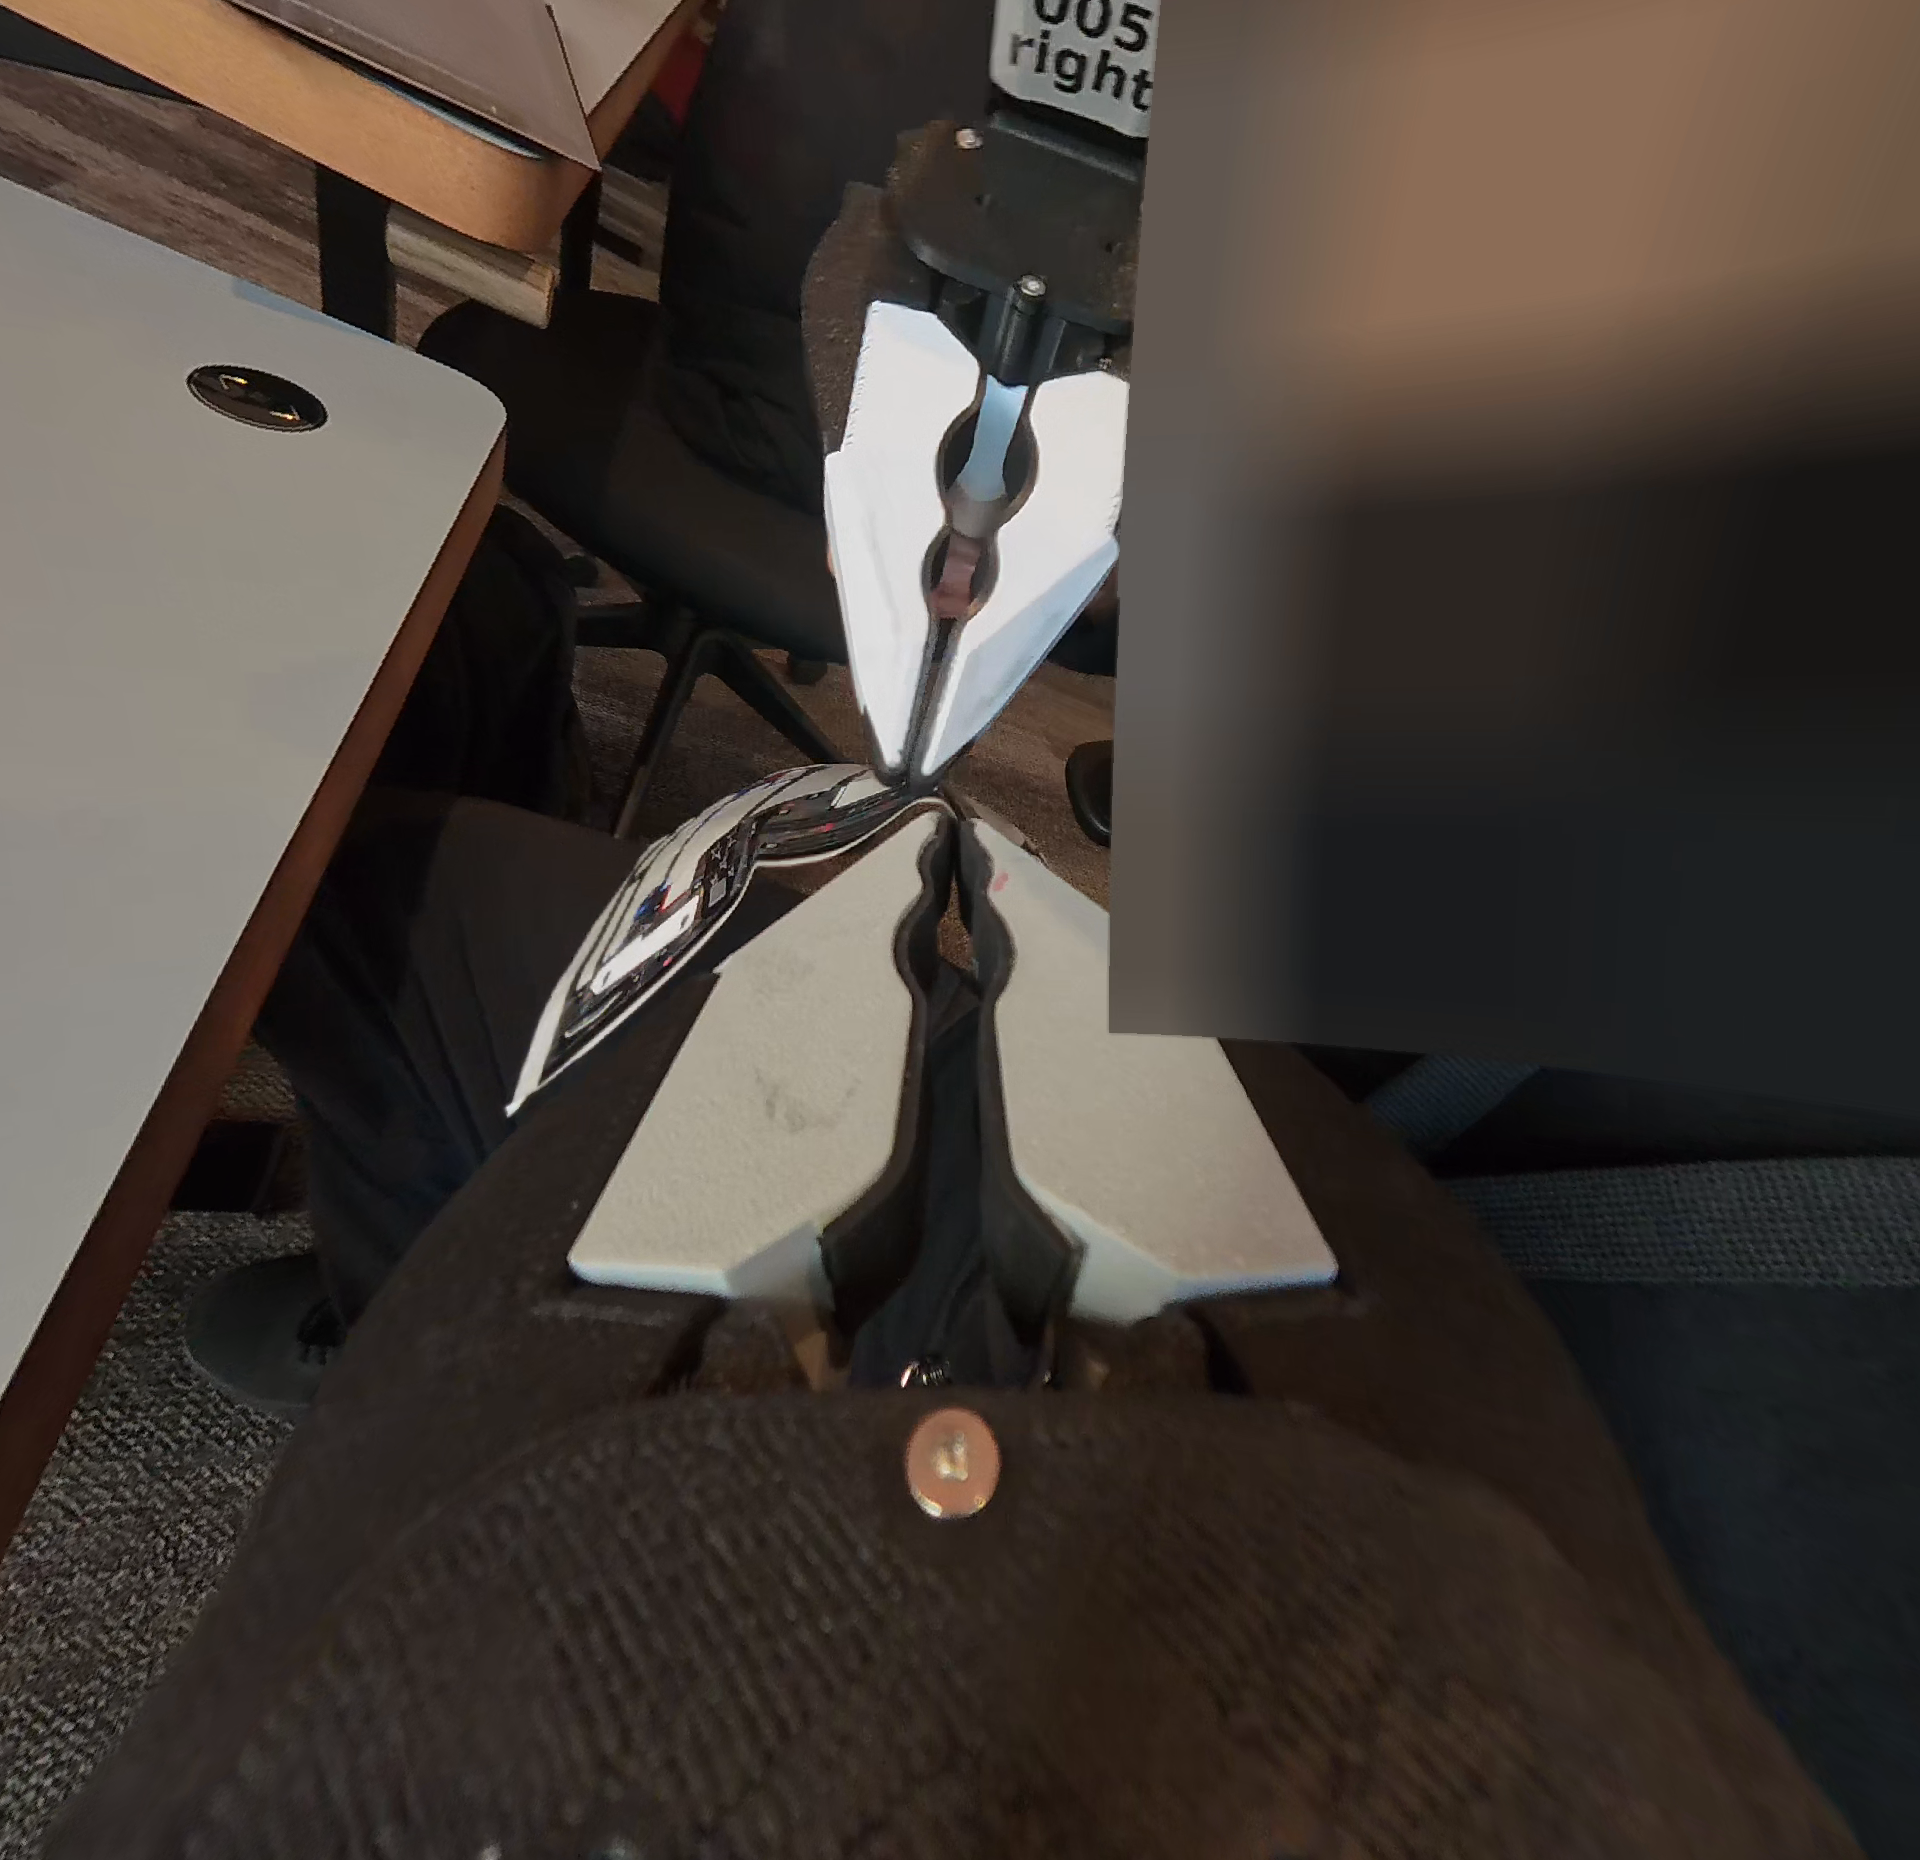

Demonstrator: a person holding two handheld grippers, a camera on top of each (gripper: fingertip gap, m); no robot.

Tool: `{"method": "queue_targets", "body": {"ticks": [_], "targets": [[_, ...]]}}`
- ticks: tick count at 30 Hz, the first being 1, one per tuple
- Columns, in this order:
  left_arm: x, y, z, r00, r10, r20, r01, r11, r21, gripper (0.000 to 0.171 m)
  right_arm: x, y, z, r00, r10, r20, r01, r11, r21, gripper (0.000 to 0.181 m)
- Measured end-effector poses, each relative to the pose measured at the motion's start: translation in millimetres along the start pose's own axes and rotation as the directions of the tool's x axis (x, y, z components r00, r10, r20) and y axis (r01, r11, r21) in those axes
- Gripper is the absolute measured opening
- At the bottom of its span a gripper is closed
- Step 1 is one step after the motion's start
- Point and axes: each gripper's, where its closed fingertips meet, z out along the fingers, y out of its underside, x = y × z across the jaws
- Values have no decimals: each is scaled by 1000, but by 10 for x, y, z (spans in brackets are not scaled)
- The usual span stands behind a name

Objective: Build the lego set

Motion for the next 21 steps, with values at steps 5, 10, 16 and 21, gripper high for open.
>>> {"method": "queue_targets", "body": {"ticks": [5,10,16,21], "targets": [[30,-13,-13,1000,22,-3,-22,1000,10,0,32,-20,-22,999,34,6,-34,999,14,0],[37,-7,-15,1000,19,-8,-19,1000,9,0,77,-14,-25,998,57,-8,-57,998,29,0],[34,-4,-23,1000,12,-12,-11,1000,20,0,178,-1,-72,994,104,-19,-103,993,59,0],[-12,4,-33,1000,-7,-8,8,999,33,0,316,-40,-158,987,161,-12,-158,981,115,0]]}}
